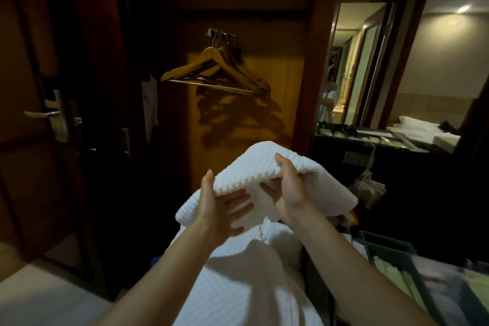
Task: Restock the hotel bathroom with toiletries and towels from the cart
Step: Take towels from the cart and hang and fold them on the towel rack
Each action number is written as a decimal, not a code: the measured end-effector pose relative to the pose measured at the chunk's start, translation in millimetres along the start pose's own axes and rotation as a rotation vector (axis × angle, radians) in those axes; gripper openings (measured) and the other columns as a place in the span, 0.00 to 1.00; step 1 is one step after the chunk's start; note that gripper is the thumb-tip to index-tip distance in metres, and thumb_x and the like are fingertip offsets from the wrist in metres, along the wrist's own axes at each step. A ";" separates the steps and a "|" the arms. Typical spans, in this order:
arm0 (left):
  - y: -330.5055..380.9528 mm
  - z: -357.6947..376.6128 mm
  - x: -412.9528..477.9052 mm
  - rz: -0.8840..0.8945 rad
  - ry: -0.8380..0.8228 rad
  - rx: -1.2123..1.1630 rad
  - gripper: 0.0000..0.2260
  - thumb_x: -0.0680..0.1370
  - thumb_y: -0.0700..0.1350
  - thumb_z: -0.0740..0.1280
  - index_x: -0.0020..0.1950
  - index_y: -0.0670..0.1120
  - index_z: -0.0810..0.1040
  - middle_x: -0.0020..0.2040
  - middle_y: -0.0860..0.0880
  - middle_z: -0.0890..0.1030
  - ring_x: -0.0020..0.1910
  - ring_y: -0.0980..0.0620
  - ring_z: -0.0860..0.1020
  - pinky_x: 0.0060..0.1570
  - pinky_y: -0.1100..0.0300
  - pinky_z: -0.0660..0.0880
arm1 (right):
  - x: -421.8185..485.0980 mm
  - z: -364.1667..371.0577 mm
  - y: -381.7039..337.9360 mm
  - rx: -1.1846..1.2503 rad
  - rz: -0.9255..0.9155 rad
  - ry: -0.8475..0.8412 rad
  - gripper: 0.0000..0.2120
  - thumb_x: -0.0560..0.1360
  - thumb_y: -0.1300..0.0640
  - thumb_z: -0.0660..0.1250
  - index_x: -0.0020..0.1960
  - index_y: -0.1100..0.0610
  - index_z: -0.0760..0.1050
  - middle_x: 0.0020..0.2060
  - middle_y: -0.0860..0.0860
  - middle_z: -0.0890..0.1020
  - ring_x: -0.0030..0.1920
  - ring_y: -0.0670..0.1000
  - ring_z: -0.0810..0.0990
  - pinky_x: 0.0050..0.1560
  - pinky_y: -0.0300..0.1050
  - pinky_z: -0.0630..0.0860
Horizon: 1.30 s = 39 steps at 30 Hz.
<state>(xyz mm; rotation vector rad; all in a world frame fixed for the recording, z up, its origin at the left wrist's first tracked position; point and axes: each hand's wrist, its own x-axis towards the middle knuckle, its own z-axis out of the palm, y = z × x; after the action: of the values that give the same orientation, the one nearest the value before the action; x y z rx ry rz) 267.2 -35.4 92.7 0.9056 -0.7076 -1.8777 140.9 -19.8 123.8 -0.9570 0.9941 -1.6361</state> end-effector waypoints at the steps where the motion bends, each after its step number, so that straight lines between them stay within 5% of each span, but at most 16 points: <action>1: 1.0 -1.0 -0.5 -0.022 0.020 0.025 0.33 0.73 0.68 0.51 0.62 0.43 0.73 0.60 0.43 0.78 0.60 0.43 0.74 0.67 0.38 0.58 | -1.7 -0.4 -1.7 -0.005 -0.002 -0.023 0.11 0.78 0.48 0.59 0.58 0.48 0.73 0.52 0.48 0.82 0.52 0.49 0.81 0.47 0.43 0.79; 5: 17.5 -1.6 -4.2 0.144 0.087 0.058 0.23 0.77 0.59 0.55 0.65 0.47 0.70 0.61 0.44 0.77 0.59 0.44 0.75 0.65 0.42 0.62 | -6.8 -7.2 -3.2 -0.087 -0.073 -0.099 0.07 0.78 0.49 0.58 0.52 0.43 0.75 0.46 0.41 0.83 0.48 0.42 0.82 0.39 0.33 0.78; 7: 24.6 -3.5 -7.1 0.263 0.070 0.097 0.21 0.78 0.57 0.56 0.67 0.49 0.69 0.63 0.45 0.75 0.60 0.46 0.74 0.64 0.45 0.64 | -10.2 -12.5 -5.0 -0.153 -0.126 -0.127 0.10 0.79 0.49 0.58 0.48 0.40 0.77 0.48 0.39 0.83 0.51 0.41 0.81 0.46 0.35 0.78; 10: 25.0 -8.4 -15.0 0.418 0.065 0.222 0.22 0.78 0.57 0.56 0.70 0.51 0.64 0.66 0.48 0.73 0.62 0.49 0.73 0.62 0.50 0.64 | -17.0 -22.1 -6.7 -0.208 -0.147 -0.171 0.13 0.78 0.47 0.58 0.60 0.45 0.74 0.61 0.47 0.79 0.62 0.48 0.76 0.65 0.51 0.72; 14: 18.2 -11.0 -33.1 0.517 0.085 0.273 0.25 0.77 0.56 0.58 0.73 0.50 0.62 0.67 0.50 0.72 0.63 0.51 0.72 0.59 0.56 0.66 | -27.8 -34.4 -14.4 -0.309 -0.218 -0.275 0.19 0.78 0.47 0.58 0.68 0.46 0.67 0.66 0.45 0.73 0.66 0.45 0.71 0.69 0.50 0.66; 16: 12.7 -9.5 -46.8 0.544 0.087 0.292 0.26 0.77 0.56 0.59 0.73 0.50 0.61 0.67 0.50 0.72 0.63 0.51 0.72 0.63 0.56 0.66 | -33.7 -42.2 -17.5 -0.325 -0.227 -0.329 0.14 0.78 0.48 0.59 0.63 0.42 0.69 0.62 0.39 0.75 0.63 0.39 0.72 0.65 0.41 0.69; 20: -0.5 -1.6 -83.4 0.622 0.107 0.328 0.34 0.70 0.58 0.63 0.74 0.50 0.60 0.68 0.49 0.72 0.64 0.51 0.73 0.68 0.51 0.66 | -54.0 -51.2 -30.2 -0.353 -0.277 -0.379 0.09 0.78 0.50 0.60 0.50 0.33 0.71 0.43 0.18 0.73 0.48 0.20 0.70 0.42 0.17 0.67; 23: -9.6 9.4 -117.1 0.694 0.172 0.295 0.30 0.66 0.56 0.66 0.67 0.54 0.64 0.64 0.50 0.73 0.61 0.52 0.75 0.60 0.55 0.72 | -73.4 -58.8 -39.5 -0.368 -0.270 -0.434 0.07 0.74 0.44 0.59 0.50 0.31 0.68 0.39 0.14 0.68 0.44 0.17 0.66 0.35 0.14 0.63; 25: -19.5 16.3 -142.0 0.730 0.221 0.273 0.24 0.65 0.55 0.67 0.60 0.58 0.66 0.62 0.52 0.74 0.61 0.53 0.74 0.59 0.55 0.72 | -90.7 -60.7 -44.6 -0.376 -0.238 -0.469 0.12 0.72 0.41 0.58 0.48 0.21 0.66 0.40 0.13 0.68 0.45 0.17 0.66 0.35 0.14 0.63; 28: -37.2 18.1 -181.9 0.785 0.325 0.302 0.29 0.67 0.56 0.69 0.67 0.54 0.66 0.66 0.51 0.71 0.66 0.50 0.71 0.66 0.48 0.68 | -113.6 -62.3 -47.2 -0.418 -0.212 -0.522 0.16 0.70 0.39 0.58 0.42 0.14 0.61 0.39 0.14 0.68 0.44 0.18 0.67 0.35 0.15 0.65; 31: -56.1 13.9 -228.7 0.832 0.372 0.308 0.35 0.69 0.55 0.69 0.73 0.54 0.59 0.69 0.49 0.70 0.66 0.48 0.72 0.65 0.44 0.69 | -138.2 -61.4 -44.7 -0.427 -0.209 -0.593 0.11 0.69 0.37 0.60 0.50 0.24 0.71 0.46 0.25 0.77 0.49 0.26 0.74 0.39 0.19 0.68; 35: -76.5 12.1 -296.4 0.876 0.428 0.366 0.31 0.70 0.55 0.65 0.72 0.53 0.62 0.67 0.51 0.73 0.64 0.51 0.74 0.60 0.49 0.72 | -176.7 -48.4 -47.4 -0.395 -0.137 -0.633 0.04 0.69 0.36 0.61 0.44 0.29 0.73 0.39 0.25 0.71 0.39 0.17 0.66 0.38 0.23 0.68; 36: -80.8 14.0 -313.3 0.868 0.459 0.371 0.33 0.69 0.57 0.66 0.72 0.52 0.63 0.67 0.50 0.74 0.64 0.51 0.74 0.60 0.50 0.72 | -185.6 -43.5 -47.6 -0.401 -0.103 -0.692 0.14 0.67 0.33 0.60 0.49 0.35 0.75 0.46 0.31 0.75 0.45 0.22 0.71 0.44 0.26 0.69; 38: -89.5 18.1 -346.8 0.870 0.545 0.370 0.34 0.67 0.58 0.66 0.71 0.50 0.65 0.65 0.49 0.75 0.63 0.49 0.75 0.60 0.50 0.72 | -203.5 -31.6 -49.3 -0.486 -0.040 -0.800 0.41 0.60 0.26 0.56 0.59 0.56 0.77 0.56 0.54 0.81 0.57 0.49 0.78 0.54 0.45 0.74; 39: -93.5 22.5 -363.3 0.899 0.602 0.372 0.33 0.67 0.56 0.66 0.71 0.49 0.66 0.65 0.48 0.76 0.62 0.49 0.75 0.60 0.50 0.72 | -211.7 -25.3 -47.6 -0.508 -0.013 -0.832 0.46 0.60 0.26 0.55 0.60 0.62 0.76 0.57 0.59 0.80 0.57 0.57 0.78 0.55 0.48 0.73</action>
<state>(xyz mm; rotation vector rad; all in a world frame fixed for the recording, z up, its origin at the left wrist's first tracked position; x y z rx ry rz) 320.5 333.4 142.0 1.0664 -0.8878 -0.6444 151.3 198.4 130.1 -1.7861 0.8004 -0.8250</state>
